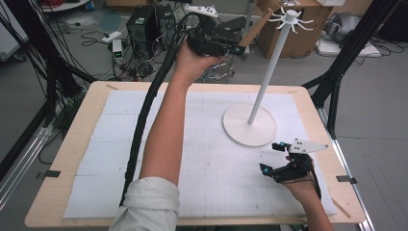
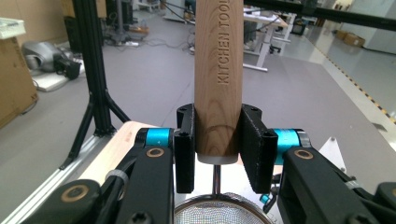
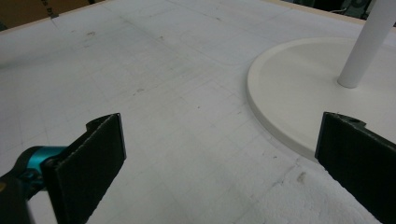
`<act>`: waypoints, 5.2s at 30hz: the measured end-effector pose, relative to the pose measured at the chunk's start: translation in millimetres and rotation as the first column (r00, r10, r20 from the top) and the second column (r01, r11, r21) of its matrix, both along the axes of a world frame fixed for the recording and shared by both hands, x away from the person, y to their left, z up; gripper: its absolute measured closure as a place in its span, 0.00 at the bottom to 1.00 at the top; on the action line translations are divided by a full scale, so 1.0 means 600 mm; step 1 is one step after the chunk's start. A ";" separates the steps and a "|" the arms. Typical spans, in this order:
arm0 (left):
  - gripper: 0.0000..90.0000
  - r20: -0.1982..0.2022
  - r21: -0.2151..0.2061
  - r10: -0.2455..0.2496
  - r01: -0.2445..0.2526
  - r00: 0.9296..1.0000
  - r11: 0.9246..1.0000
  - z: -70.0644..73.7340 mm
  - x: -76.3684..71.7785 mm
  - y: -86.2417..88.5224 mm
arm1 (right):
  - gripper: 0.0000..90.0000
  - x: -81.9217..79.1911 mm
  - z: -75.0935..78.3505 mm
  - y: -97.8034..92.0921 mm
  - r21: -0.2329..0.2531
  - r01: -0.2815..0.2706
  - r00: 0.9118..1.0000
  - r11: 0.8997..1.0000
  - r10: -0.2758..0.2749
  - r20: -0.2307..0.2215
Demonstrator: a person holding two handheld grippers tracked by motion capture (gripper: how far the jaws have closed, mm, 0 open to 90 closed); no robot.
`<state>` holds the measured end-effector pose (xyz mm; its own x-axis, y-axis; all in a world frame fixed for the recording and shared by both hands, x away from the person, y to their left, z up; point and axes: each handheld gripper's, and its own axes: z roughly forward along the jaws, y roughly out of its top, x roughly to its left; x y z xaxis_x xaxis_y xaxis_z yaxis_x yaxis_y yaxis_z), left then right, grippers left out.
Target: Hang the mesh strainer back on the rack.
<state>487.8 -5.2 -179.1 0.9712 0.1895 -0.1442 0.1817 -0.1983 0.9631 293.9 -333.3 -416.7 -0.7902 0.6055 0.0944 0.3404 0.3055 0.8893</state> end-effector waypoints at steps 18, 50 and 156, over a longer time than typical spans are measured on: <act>0.77 0.015 0.105 -0.012 0.011 1.000 0.994 -0.011 -0.005 -0.051 | 0.01 -0.002 0.001 0.002 0.000 -0.003 1.000 1.000 0.003 -0.002; 0.35 -0.038 0.218 0.019 -0.011 0.999 0.976 -0.064 -0.020 -0.043 | 0.01 -0.003 0.001 0.002 -0.008 -0.005 1.000 1.000 0.005 0.004; 0.02 -0.064 0.149 0.222 -0.210 0.973 0.966 -0.323 -0.329 0.332 | 0.01 0.004 -0.005 0.022 -0.059 -0.005 1.000 0.998 0.004 -0.012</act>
